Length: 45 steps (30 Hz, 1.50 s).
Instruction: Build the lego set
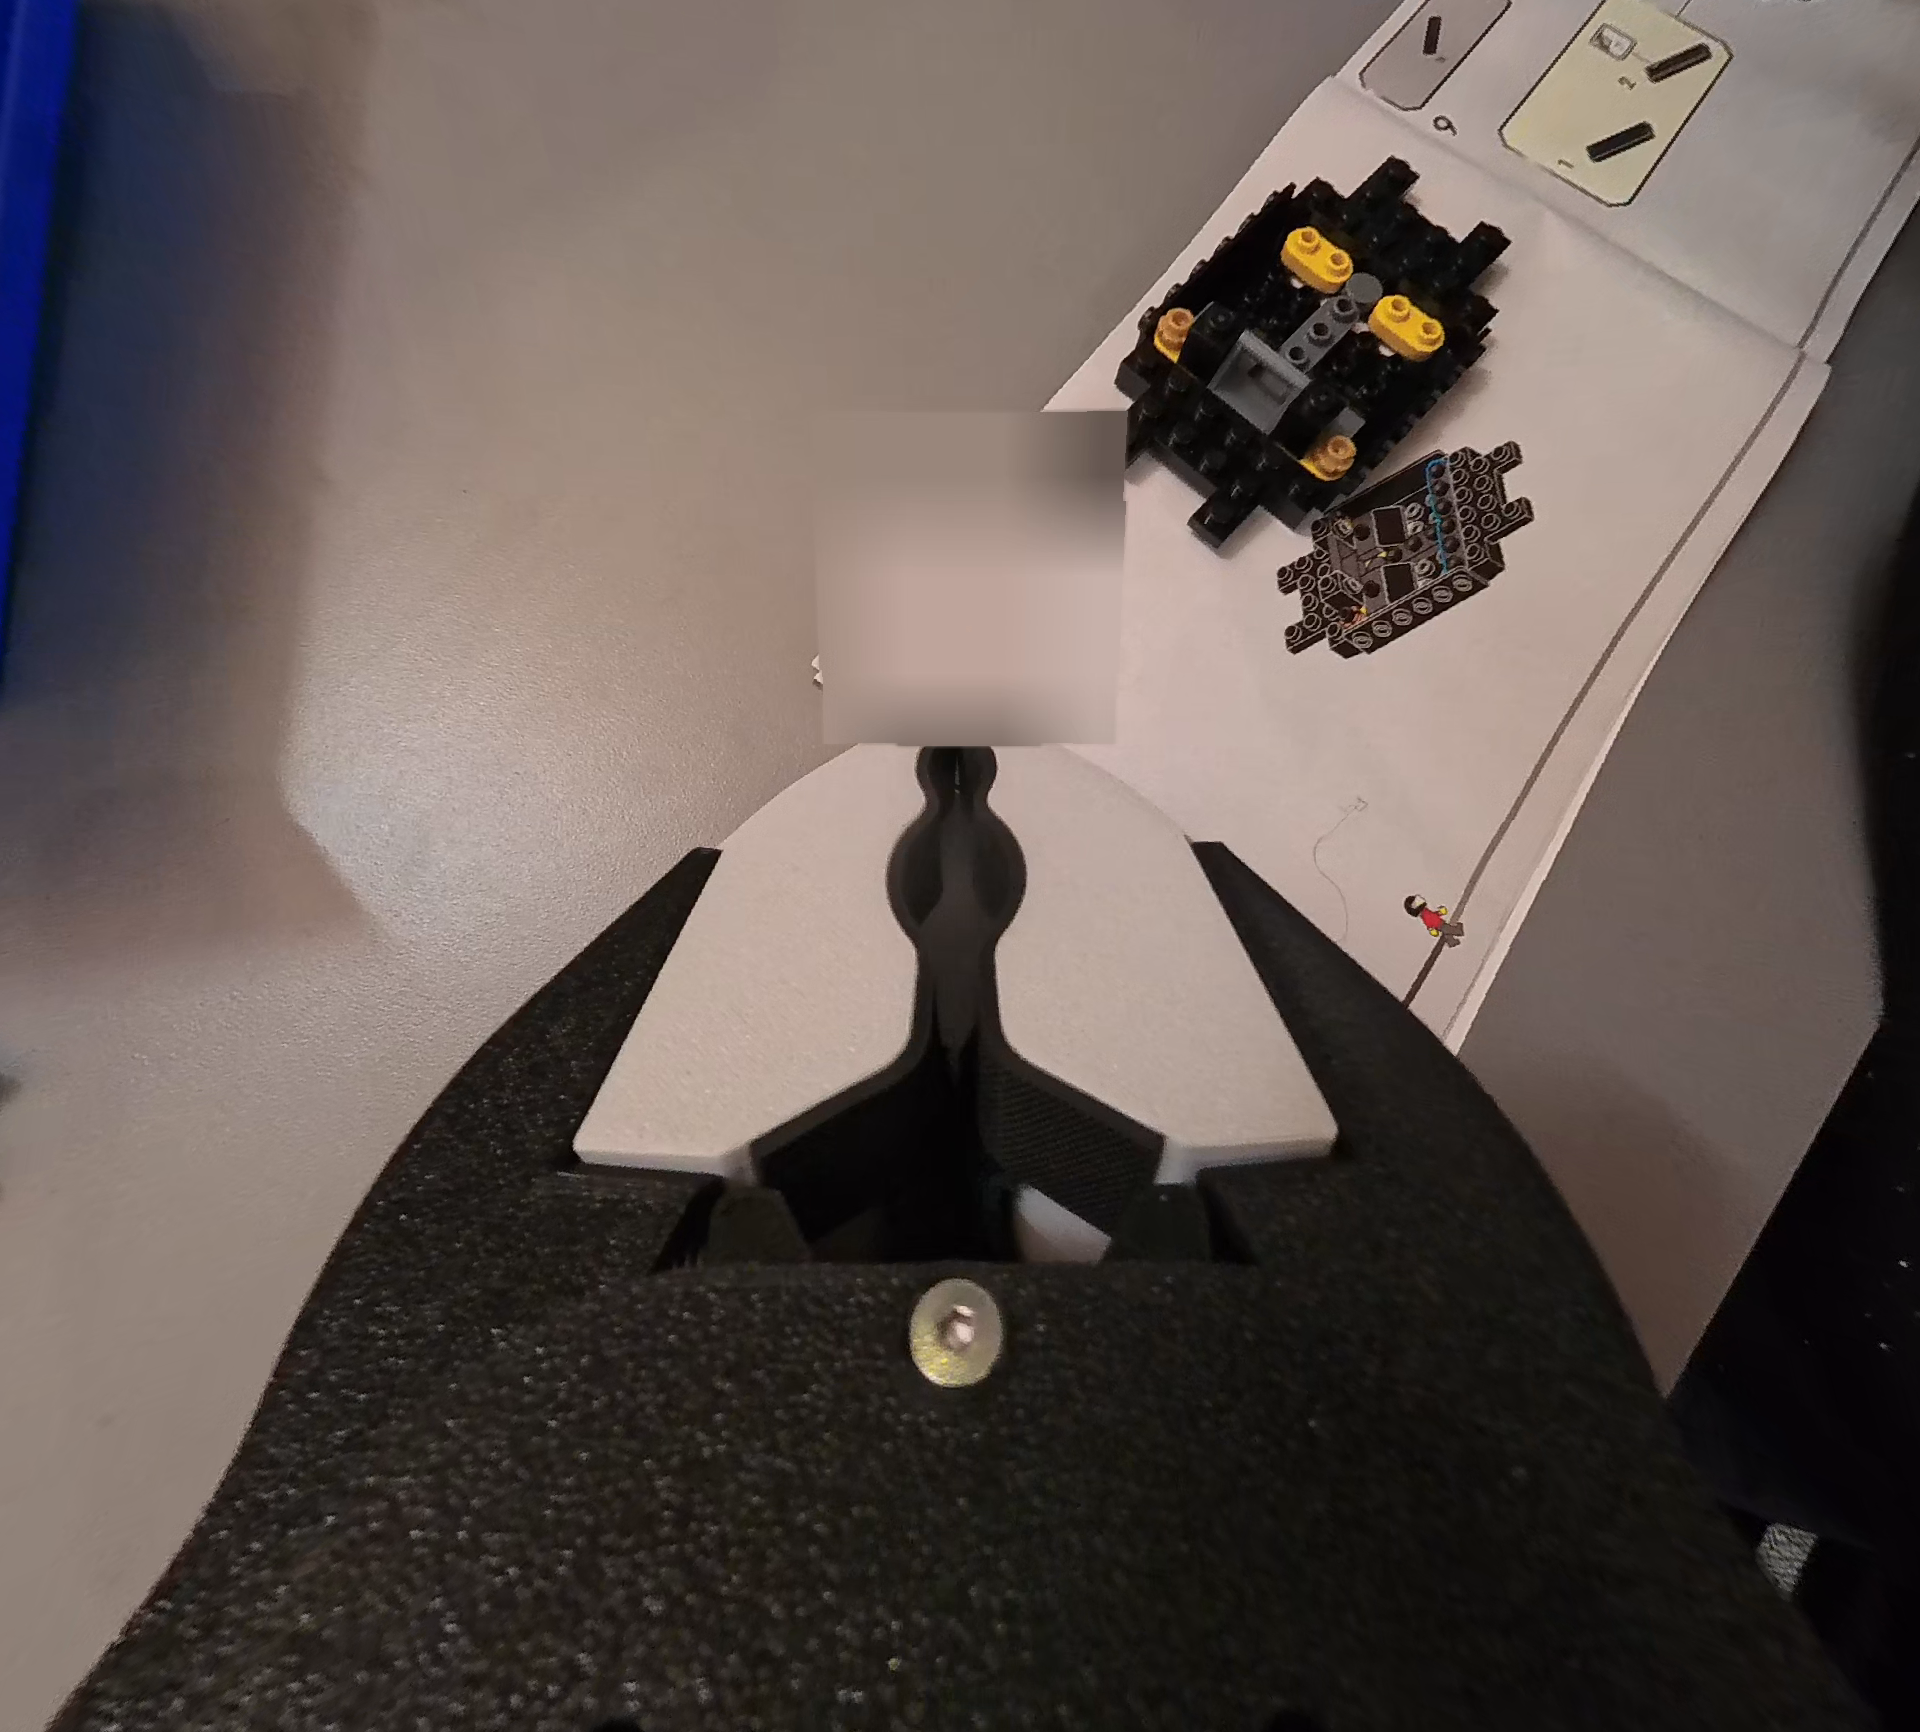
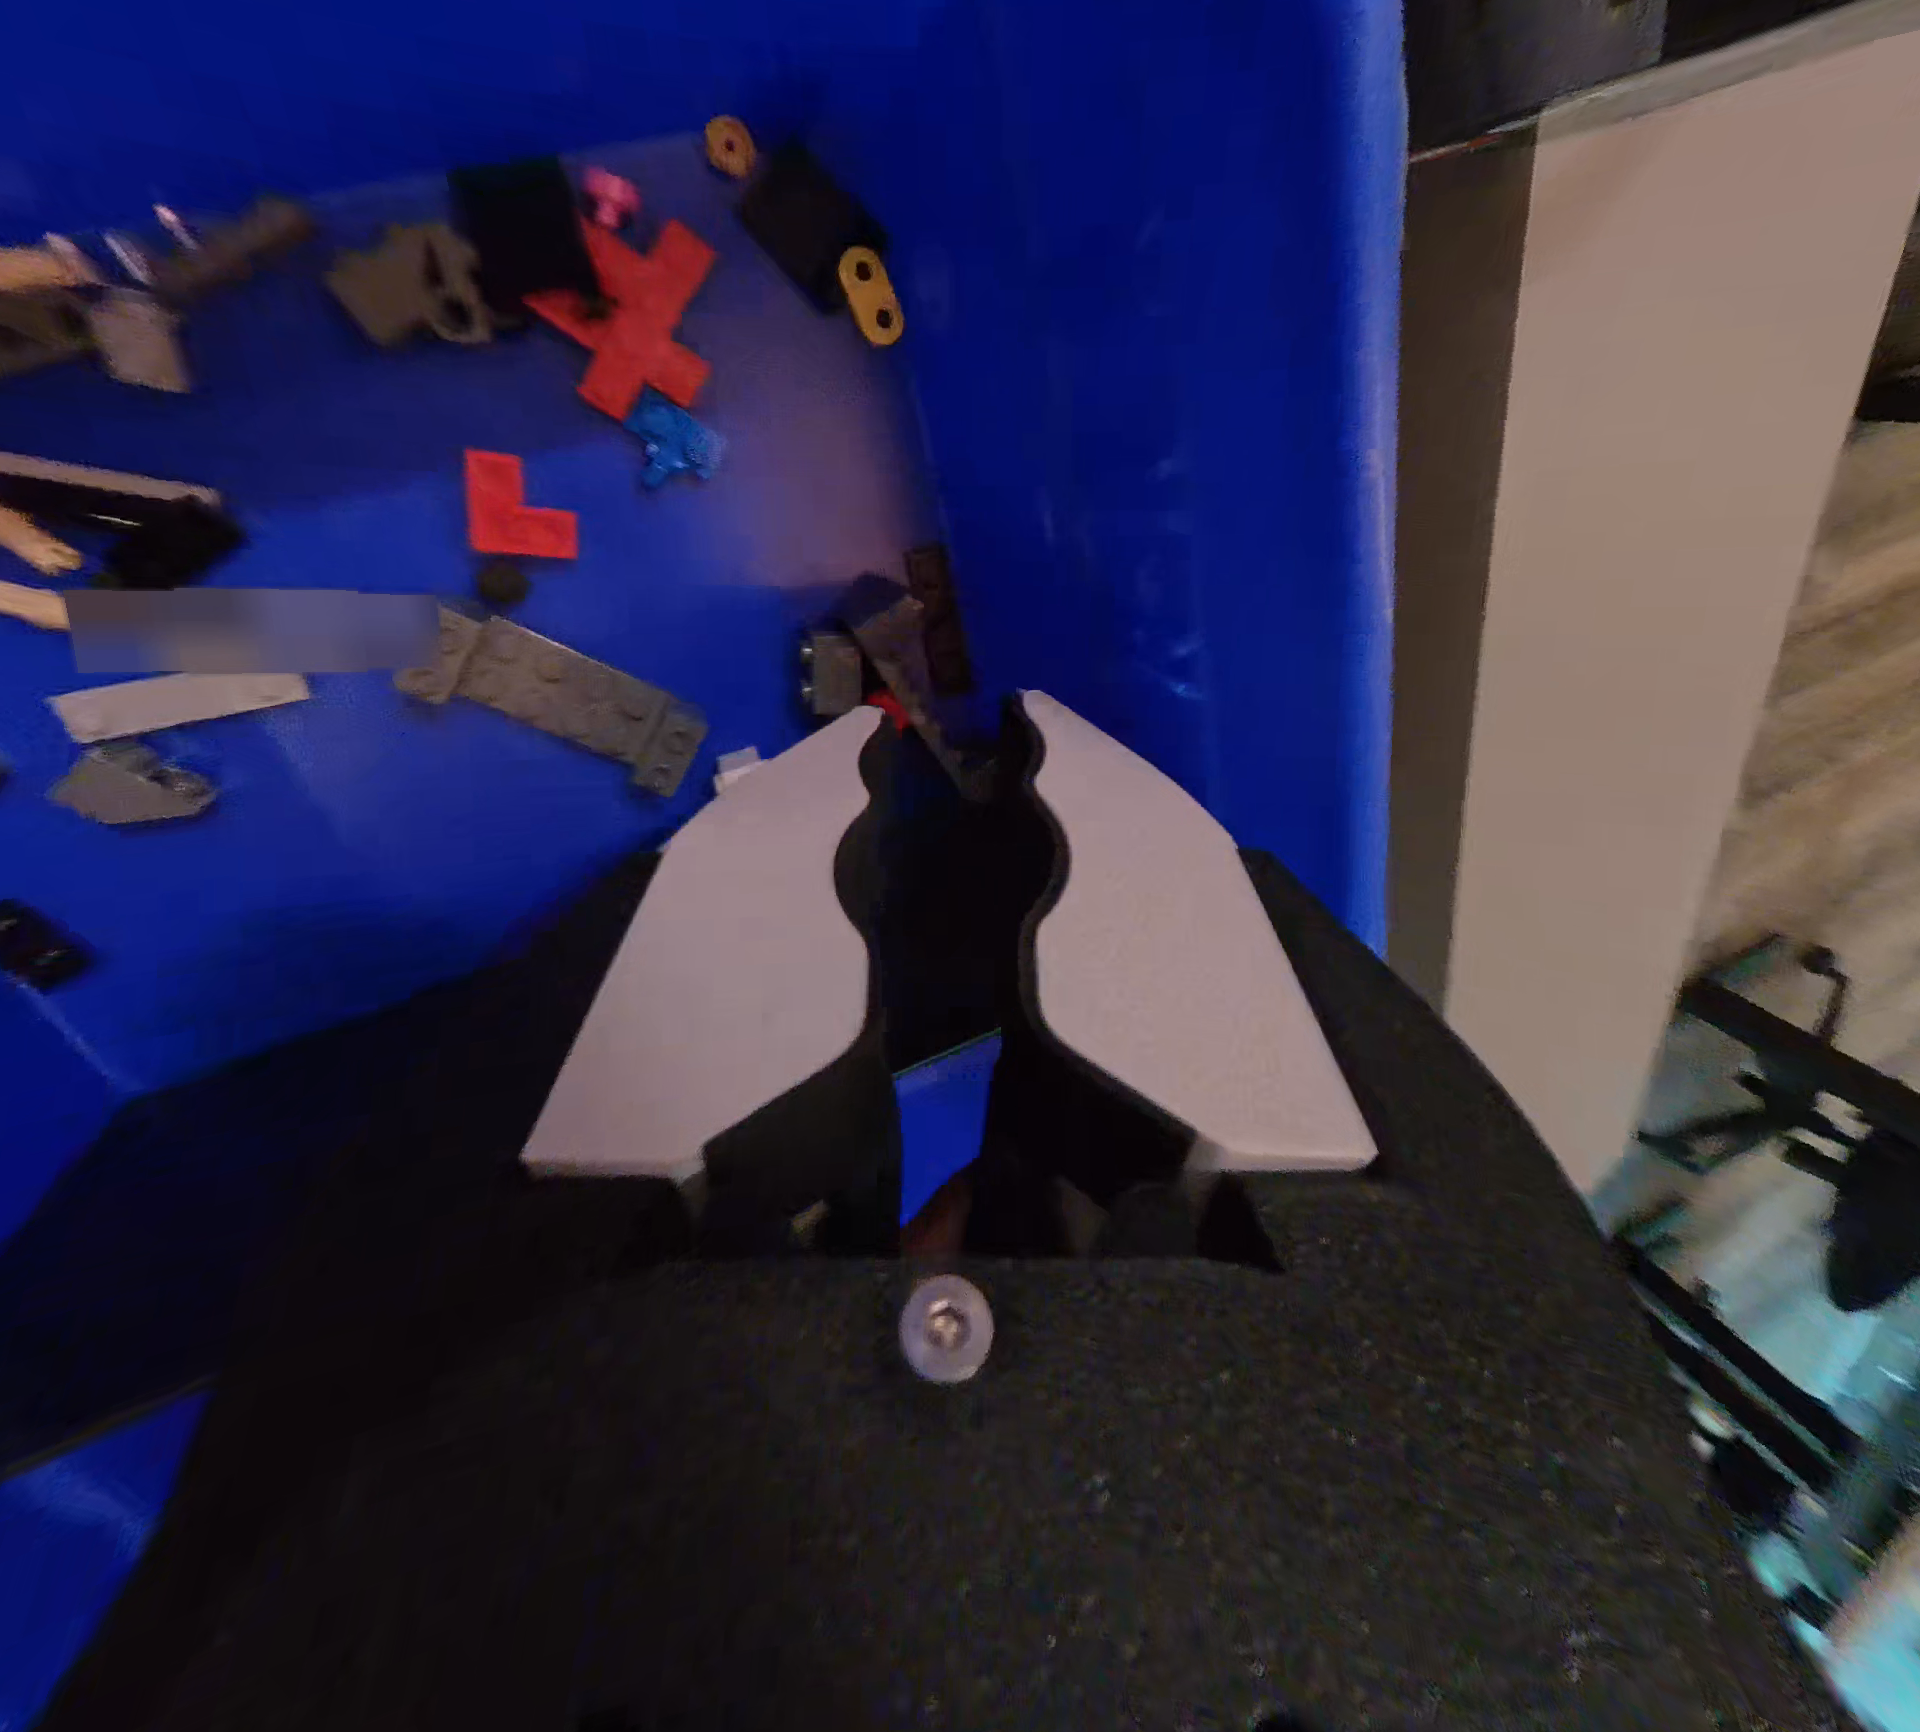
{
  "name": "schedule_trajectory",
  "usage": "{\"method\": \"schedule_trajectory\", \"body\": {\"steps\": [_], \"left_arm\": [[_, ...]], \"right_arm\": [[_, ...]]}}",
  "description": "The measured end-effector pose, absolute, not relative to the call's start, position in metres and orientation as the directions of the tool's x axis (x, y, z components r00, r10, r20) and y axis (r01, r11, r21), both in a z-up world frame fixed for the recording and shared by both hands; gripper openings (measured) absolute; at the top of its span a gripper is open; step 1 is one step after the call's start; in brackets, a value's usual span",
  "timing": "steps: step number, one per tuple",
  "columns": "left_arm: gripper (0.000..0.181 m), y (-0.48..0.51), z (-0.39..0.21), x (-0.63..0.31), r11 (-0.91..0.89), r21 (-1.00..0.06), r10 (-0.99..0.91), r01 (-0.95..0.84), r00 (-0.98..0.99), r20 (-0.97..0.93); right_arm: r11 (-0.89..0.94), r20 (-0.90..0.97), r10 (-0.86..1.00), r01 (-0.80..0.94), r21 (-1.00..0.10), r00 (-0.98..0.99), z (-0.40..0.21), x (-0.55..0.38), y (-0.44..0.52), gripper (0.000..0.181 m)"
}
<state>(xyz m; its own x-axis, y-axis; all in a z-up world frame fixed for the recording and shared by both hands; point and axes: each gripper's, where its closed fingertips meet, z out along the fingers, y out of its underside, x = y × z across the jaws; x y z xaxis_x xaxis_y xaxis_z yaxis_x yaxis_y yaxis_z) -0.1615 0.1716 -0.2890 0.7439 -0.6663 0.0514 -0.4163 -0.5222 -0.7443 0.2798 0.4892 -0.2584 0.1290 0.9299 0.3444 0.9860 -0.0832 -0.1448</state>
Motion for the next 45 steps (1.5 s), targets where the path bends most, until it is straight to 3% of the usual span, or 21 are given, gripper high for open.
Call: {"method": "schedule_trajectory", "body": {"steps": [3,7,12,13,15,18,25,29,37,38,41,45], "left_arm": [[0.000,0.172,-0.289,-0.162,-0.521,-0.744,-0.666,-0.417,0.744,0.050],[0.000,0.172,-0.289,-0.162,-0.520,-0.745,-0.667,-0.418,0.744,0.048],[0.000,0.172,-0.289,-0.162,-0.525,-0.744,-0.666,-0.413,0.744,0.057],[0.000,0.172,-0.289,-0.162,-0.525,-0.744,-0.666,-0.413,0.744,0.057],[0.000,0.172,-0.289,-0.162,-0.526,-0.744,-0.666,-0.412,0.743,0.059],[0.000,0.172,-0.289,-0.162,-0.535,-0.743,-0.665,-0.402,0.743,0.078],[0.000,0.172,-0.289,-0.162,-0.547,-0.742,-0.664,-0.389,0.741,0.101],[0.000,0.172,-0.289,-0.162,-0.536,-0.743,-0.665,-0.400,0.742,0.081],[0.000,0.172,-0.289,-0.162,-0.536,-0.743,-0.665,-0.400,0.742,0.080],[0.000,0.172,-0.289,-0.162,-0.535,-0.743,-0.666,-0.402,0.742,0.078],[0.000,0.172,-0.289,-0.162,-0.532,-0.744,-0.666,-0.405,0.742,0.072],[0.000,0.172,-0.289,-0.162,-0.529,-0.744,-0.667,-0.408,0.742,0.067]], "right_arm": [[-0.005,0.384,0.923,0.996,-0.084,0.037,-0.258,0.272,0.488,0.016],[0.101,0.479,0.867,0.989,0.105,-0.139,-0.261,0.277,0.502,0.000],[0.148,0.376,0.898,0.963,0.227,-0.226,-0.283,0.283,0.493,0.001],[0.164,0.301,0.926,0.961,0.222,-0.228,-0.283,0.283,0.482,0.000],[0.111,0.153,0.980,0.990,0.090,-0.123,-0.278,0.271,0.460,0.001],[0.036,0.248,0.968,0.999,-0.008,-0.032,-0.259,0.263,0.481,0.000],[0.376,0.379,0.804,0.885,0.274,-0.459,-0.280,0.267,0.497,0.000],[0.437,0.353,0.771,0.844,0.312,-0.530,-0.277,0.265,0.501,0.000],[0.496,0.356,0.743,0.824,0.274,-0.566,-0.289,0.263,0.508,0.001],[0.503,0.313,0.768,0.829,0.245,-0.558,-0.291,0.264,0.501,0.001],[0.421,0.083,0.904,0.907,0.002,-0.419,-0.287,0.256,0.463,0.000],[0.332,0.185,0.933,0.937,-0.105,-0.310,-0.261,0.252,0.481,0.000]]}}
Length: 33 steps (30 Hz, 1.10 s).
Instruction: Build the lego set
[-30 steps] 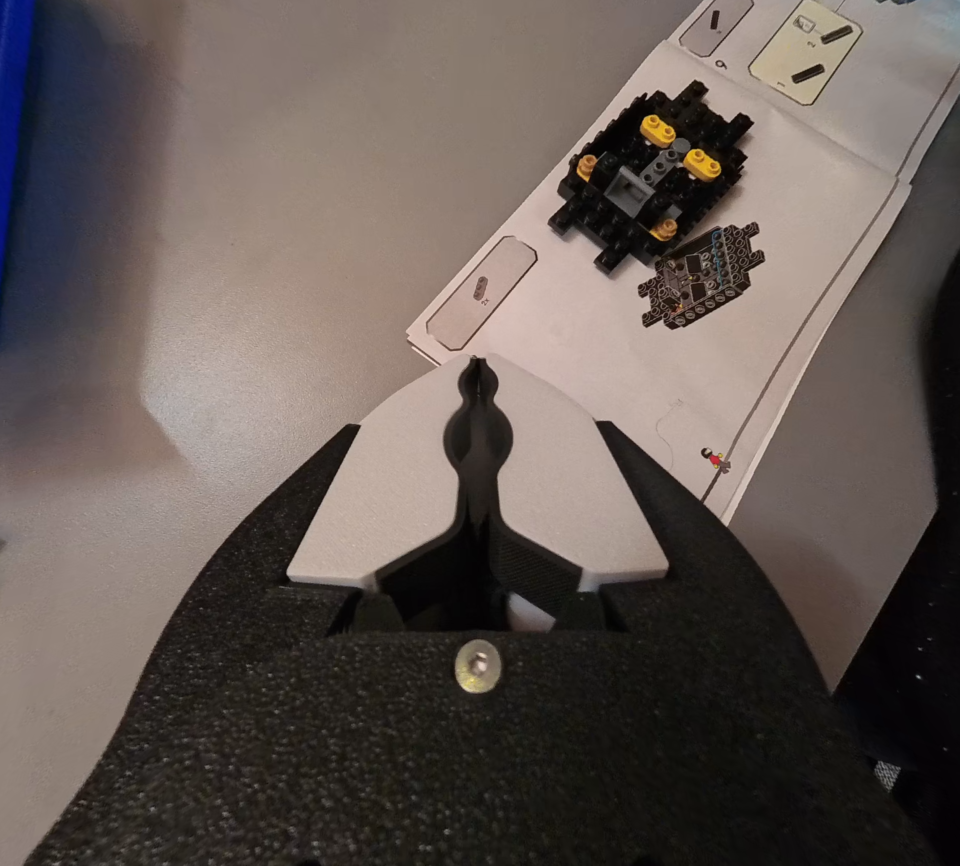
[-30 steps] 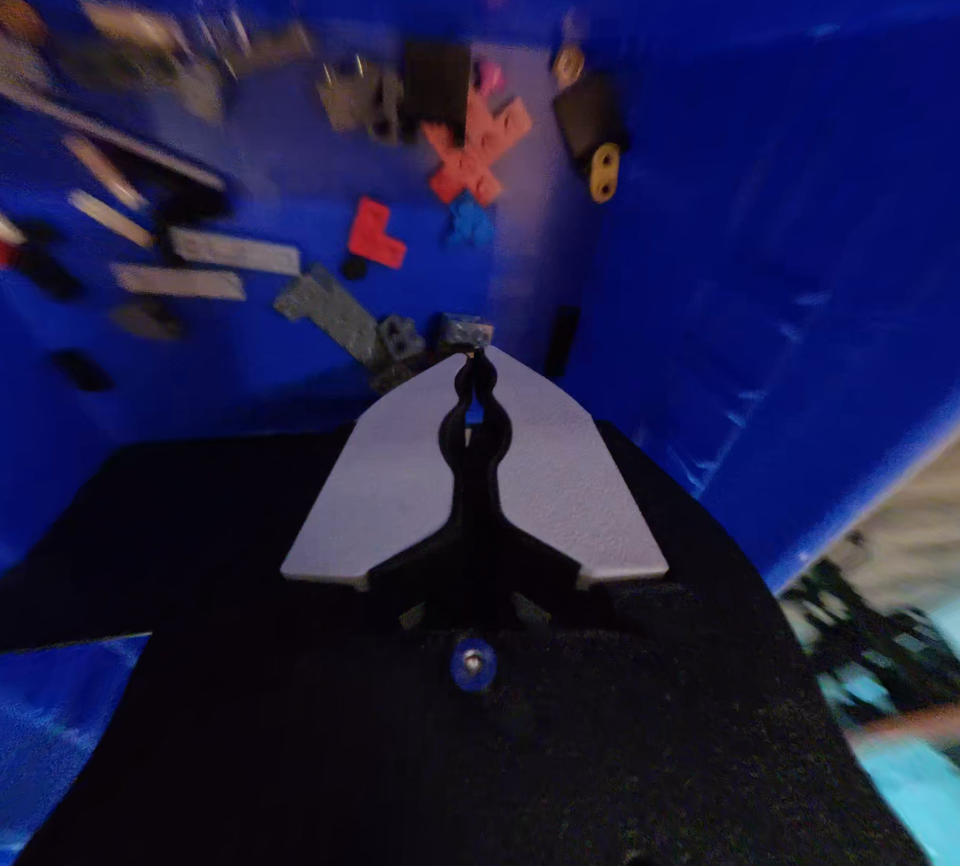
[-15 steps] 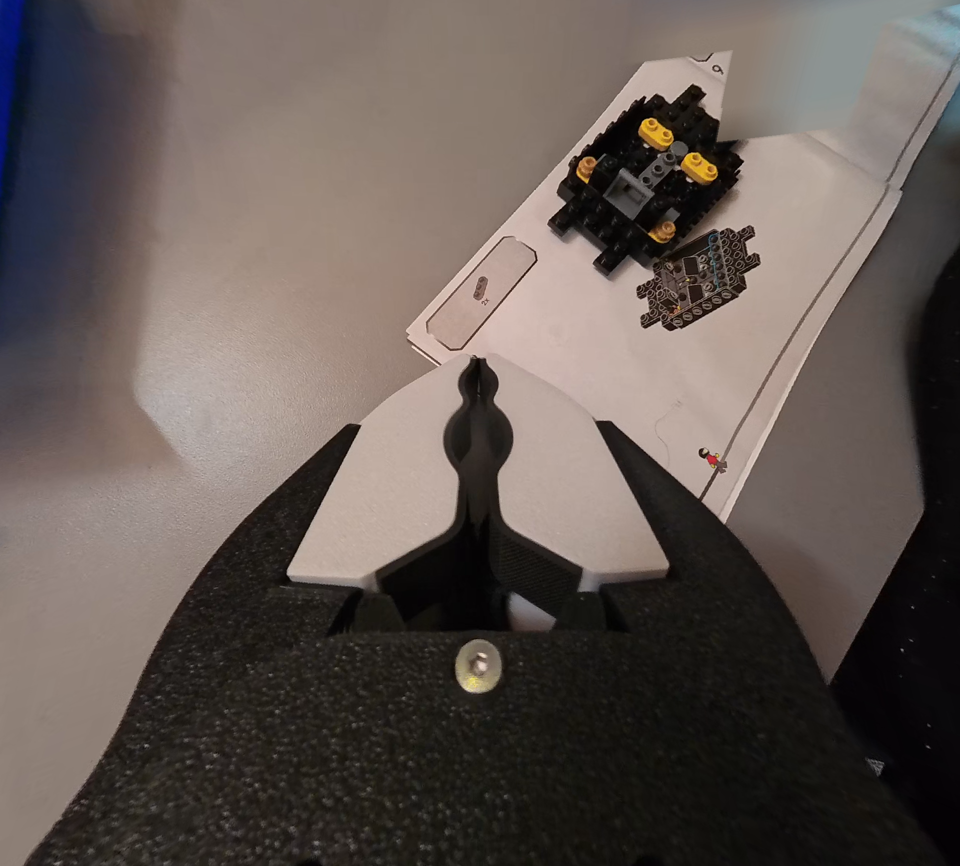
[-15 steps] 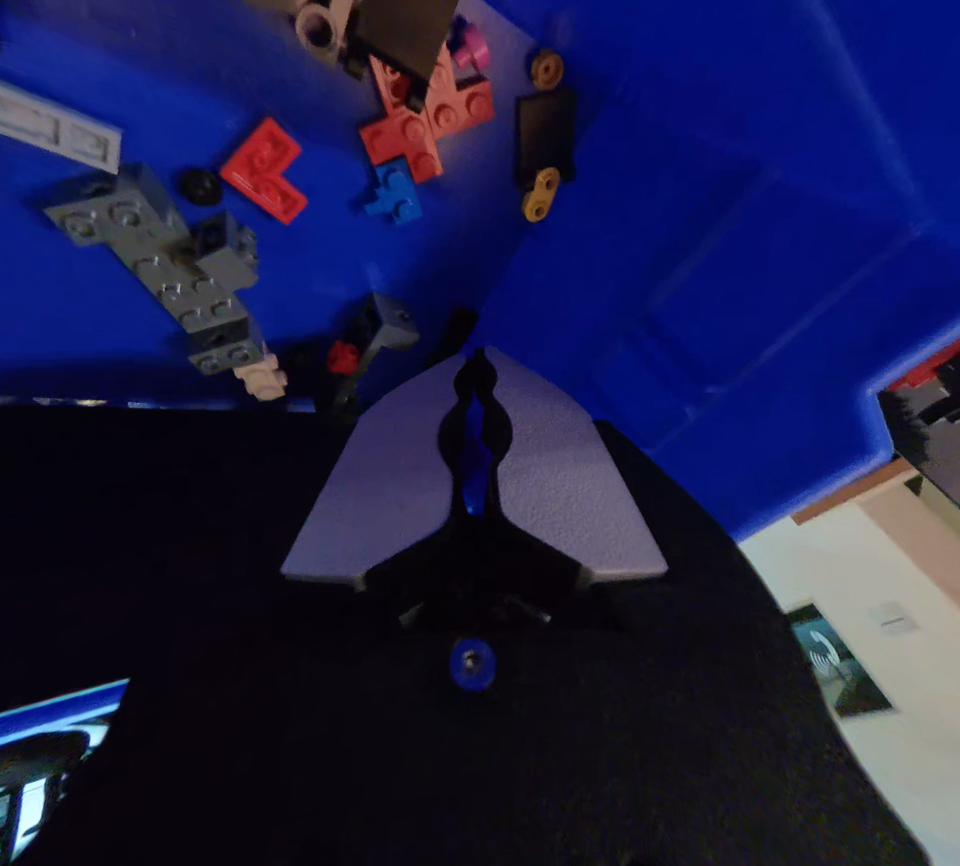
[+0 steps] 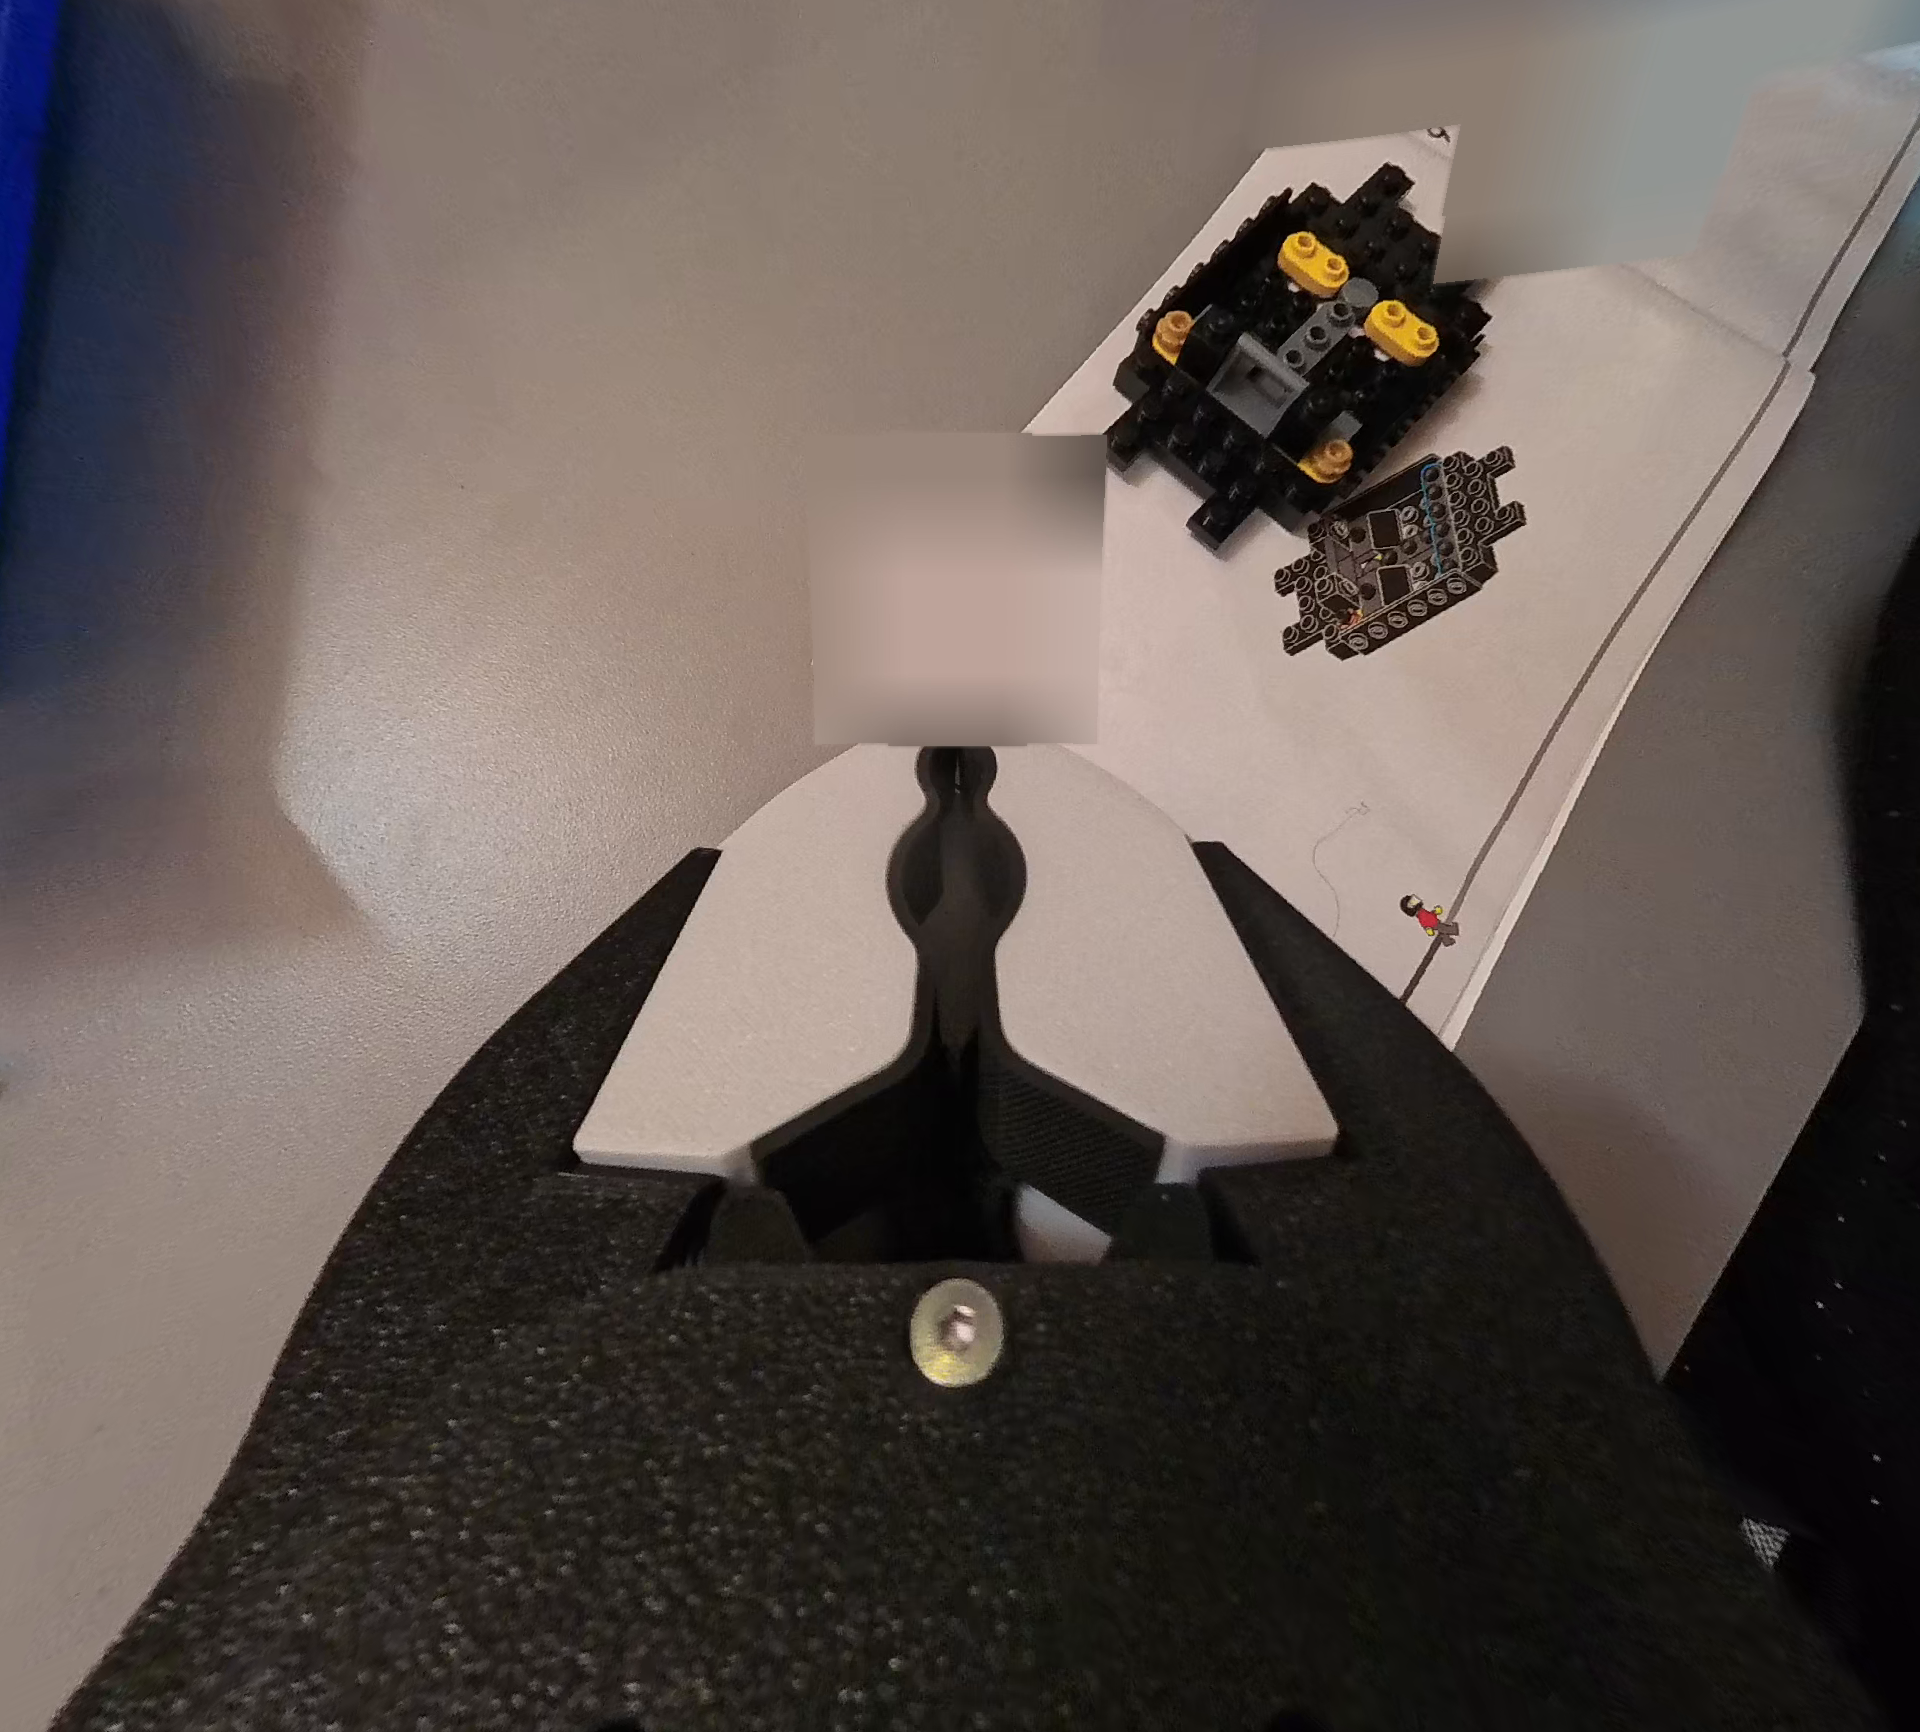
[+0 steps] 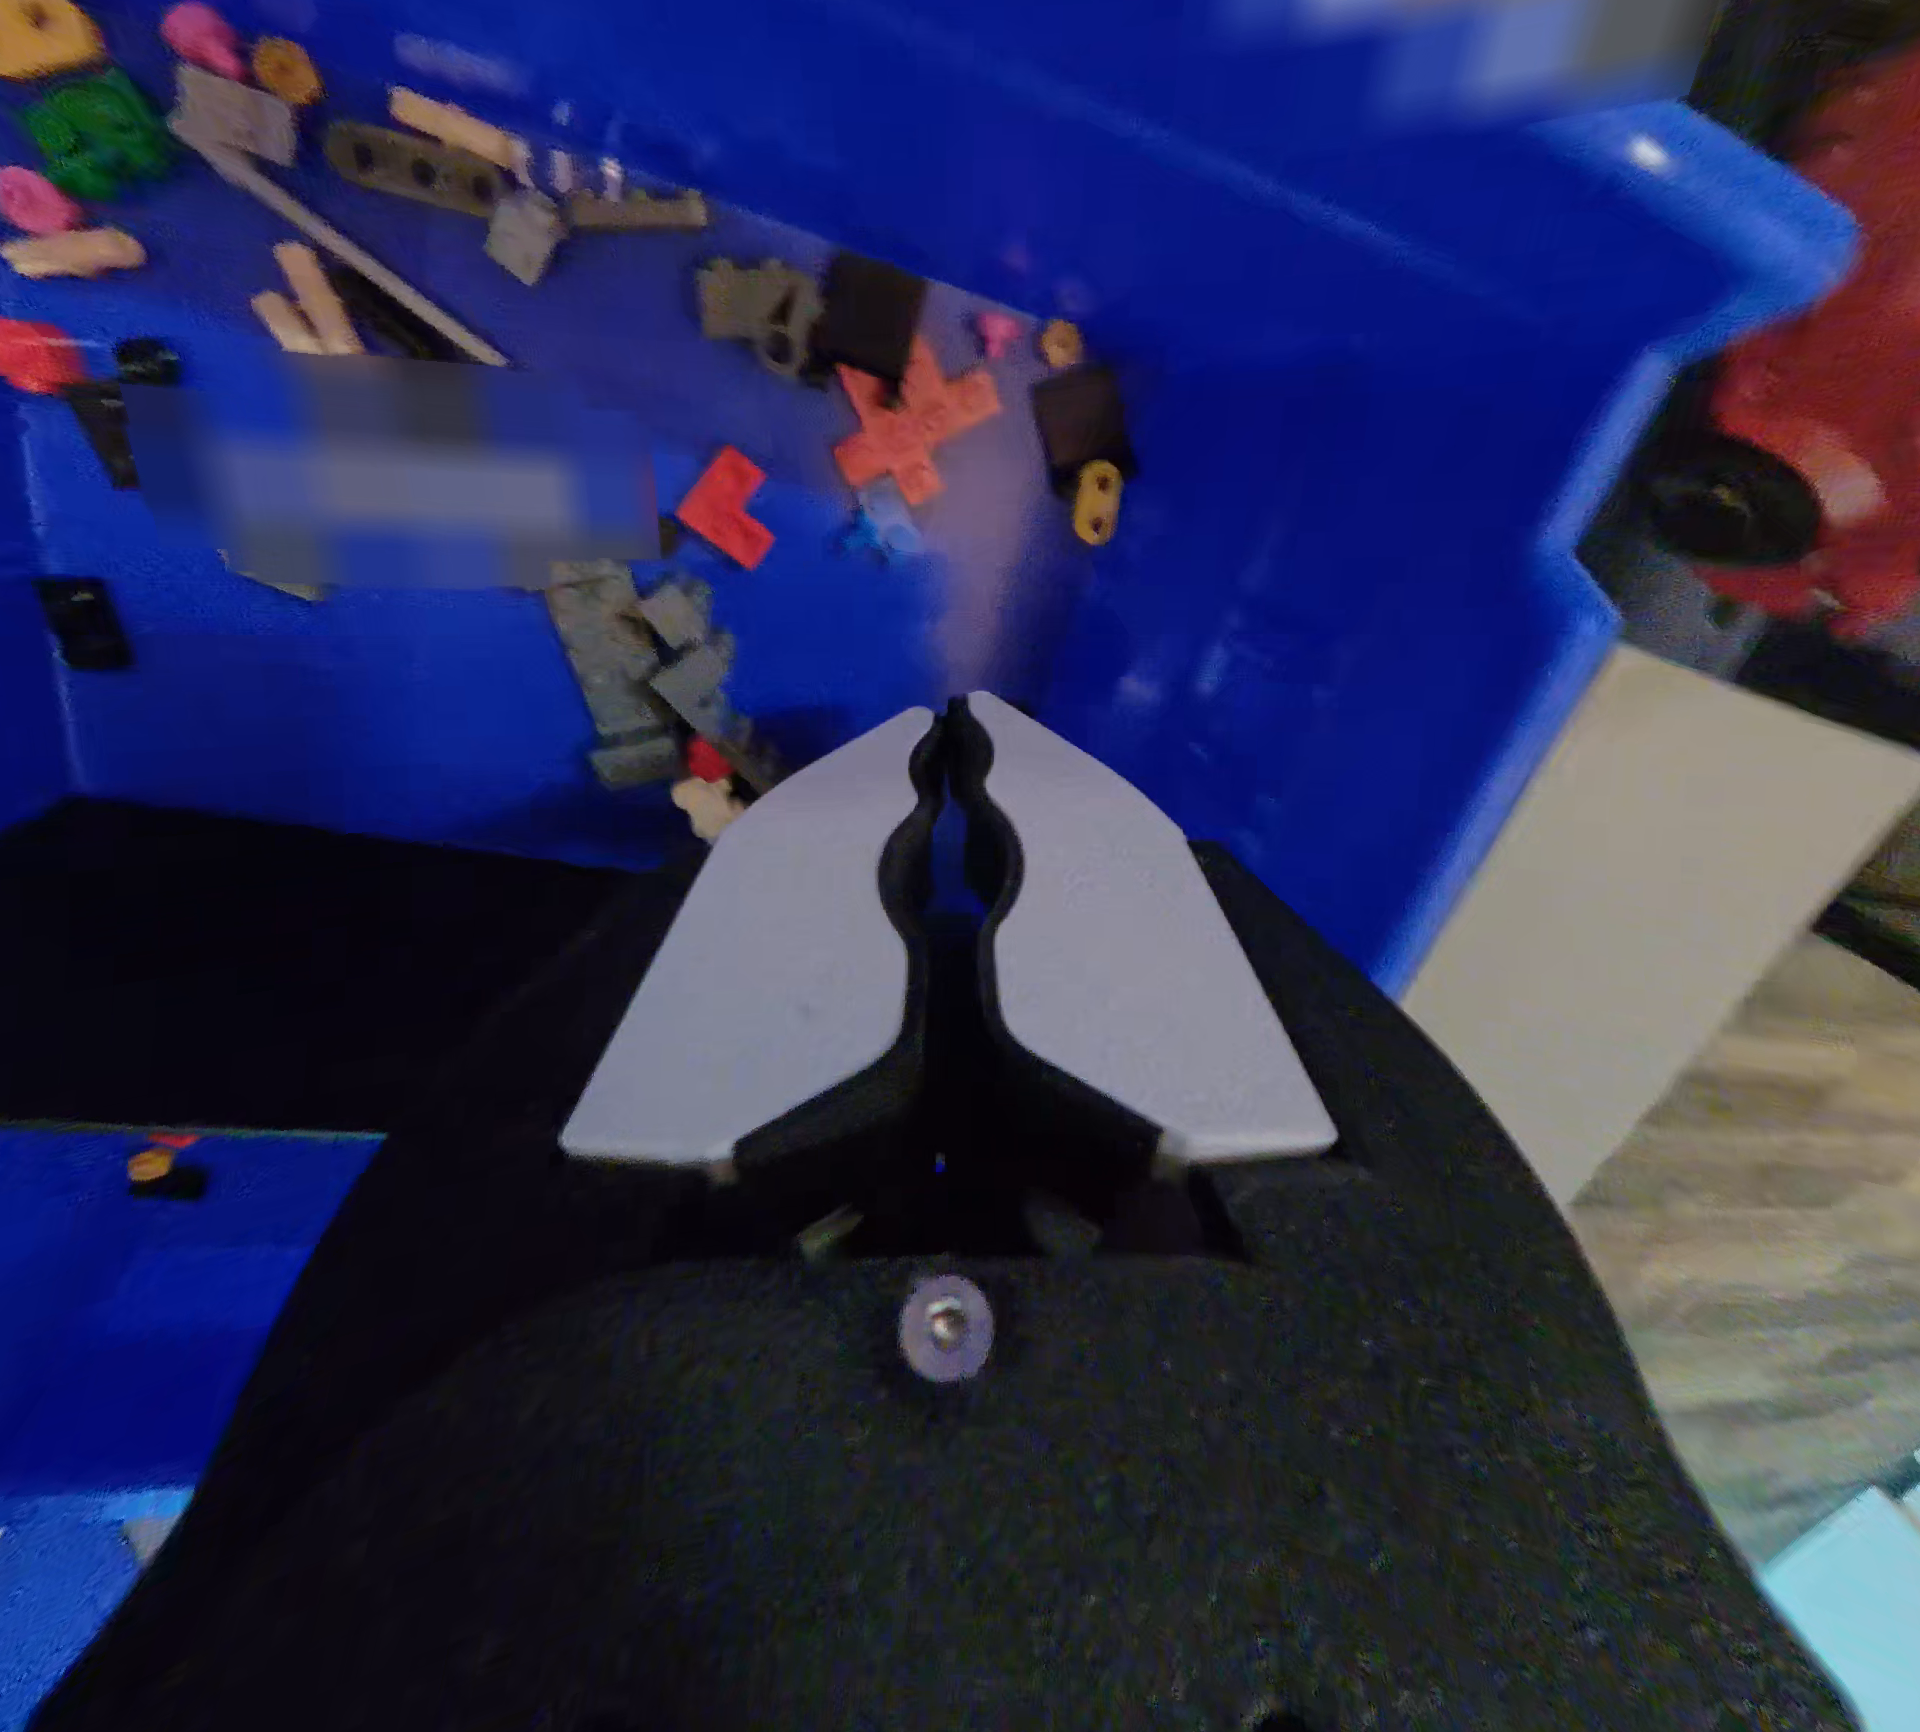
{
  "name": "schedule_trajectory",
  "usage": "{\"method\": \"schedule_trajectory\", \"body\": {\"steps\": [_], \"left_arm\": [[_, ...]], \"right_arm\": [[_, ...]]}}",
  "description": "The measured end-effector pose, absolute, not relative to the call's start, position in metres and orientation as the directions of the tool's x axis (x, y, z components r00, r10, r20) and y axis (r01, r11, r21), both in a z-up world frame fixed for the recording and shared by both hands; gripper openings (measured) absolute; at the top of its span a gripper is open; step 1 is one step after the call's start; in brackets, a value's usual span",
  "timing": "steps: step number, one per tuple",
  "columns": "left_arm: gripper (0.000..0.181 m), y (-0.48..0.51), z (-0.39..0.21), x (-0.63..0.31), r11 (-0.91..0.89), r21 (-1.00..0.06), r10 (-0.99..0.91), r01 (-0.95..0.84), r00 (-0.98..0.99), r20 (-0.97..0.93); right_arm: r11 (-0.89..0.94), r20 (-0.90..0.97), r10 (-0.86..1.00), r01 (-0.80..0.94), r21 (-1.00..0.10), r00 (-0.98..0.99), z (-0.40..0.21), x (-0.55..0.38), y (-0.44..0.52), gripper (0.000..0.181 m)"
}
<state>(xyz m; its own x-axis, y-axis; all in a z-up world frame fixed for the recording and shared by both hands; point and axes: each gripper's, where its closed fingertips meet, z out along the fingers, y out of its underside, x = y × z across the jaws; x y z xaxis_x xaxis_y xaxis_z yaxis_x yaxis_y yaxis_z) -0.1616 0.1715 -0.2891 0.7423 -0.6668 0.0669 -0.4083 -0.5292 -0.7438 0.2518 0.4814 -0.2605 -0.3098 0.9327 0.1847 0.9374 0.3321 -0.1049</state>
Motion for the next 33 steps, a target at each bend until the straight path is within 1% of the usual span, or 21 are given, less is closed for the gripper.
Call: {"method": "schedule_trajectory", "body": {"steps": [4,8,11,12,15,18,21,22,25,26,28,31,33], "left_arm": [[0.000,0.172,-0.289,-0.162,-0.537,-0.743,-0.666,-0.399,0.742,0.083],[0.000,0.172,-0.289,-0.162,-0.534,-0.743,-0.666,-0.403,0.742,0.077],[0.000,0.172,-0.289,-0.162,-0.528,-0.744,-0.667,-0.410,0.742,0.064],[0.000,0.172,-0.289,-0.162,-0.527,-0.744,-0.667,-0.411,0.742,0.063],[0.000,0.172,-0.289,-0.162,-0.529,-0.744,-0.667,-0.408,0.742,0.066],[0.000,0.172,-0.289,-0.161,-0.533,-0.743,-0.666,-0.404,0.742,0.075],[0.000,0.171,-0.289,-0.161,-0.530,-0.744,-0.667,-0.408,0.742,0.068],[0.000,0.172,-0.289,-0.161,-0.527,-0.744,-0.667,-0.411,0.742,0.062],[0.000,0.171,-0.289,-0.161,-0.520,-0.745,-0.669,-0.419,0.742,0.050],[0.000,0.171,-0.289,-0.161,-0.520,-0.745,-0.669,-0.418,0.741,0.051],[0.000,0.171,-0.289,-0.161,-0.525,-0.744,-0.669,-0.413,0.741,0.061],[0.000,0.171,-0.289,-0.161,-0.530,-0.744,-0.668,-0.407,0.741,0.071],[0.000,0.171,-0.289,-0.161,-0.530,-0.744,-0.668,-0.407,0.741,0.071]], "right_arm": [[0.317,0.289,0.905,0.948,0.033,-0.312,-0.267,0.270,0.503,0.000],[0.389,0.366,0.836,0.912,0.132,-0.409,-0.271,0.265,0.508,0.000],[0.383,0.349,0.817,0.884,0.267,-0.459,-0.284,0.271,0.509,0.000],[0.379,0.353,0.814,0.883,0.277,-0.461,-0.287,0.271,0.510,0.000],[0.322,0.379,0.834,0.911,0.257,-0.402,-0.288,0.272,0.517,0.001],[0.309,0.331,0.868,0.924,0.224,-0.370,-0.290,0.273,0.514,0.001],[0.286,0.132,0.945,0.951,0.114,-0.300,-0.293,0.271,0.489,0.001],[0.279,0.094,0.954,0.957,0.075,-0.285,-0.290,0.269,0.484,0.001],[0.214,0.159,0.966,0.974,-0.069,-0.201,-0.267,0.255,0.494,0.000],[0.203,0.197,0.963,0.976,-0.084,-0.183,-0.262,0.255,0.500,0.000],[0.208,0.240,0.950,0.978,-0.010,-0.200,-0.264,0.265,0.506,0.000],[0.226,0.286,0.930,0.973,0.046,-0.230,-0.272,0.269,0.510,0.000],[0.270,0.315,0.902,0.955,0.119,-0.294,-0.276,0.272,0.515,0.000]]}}
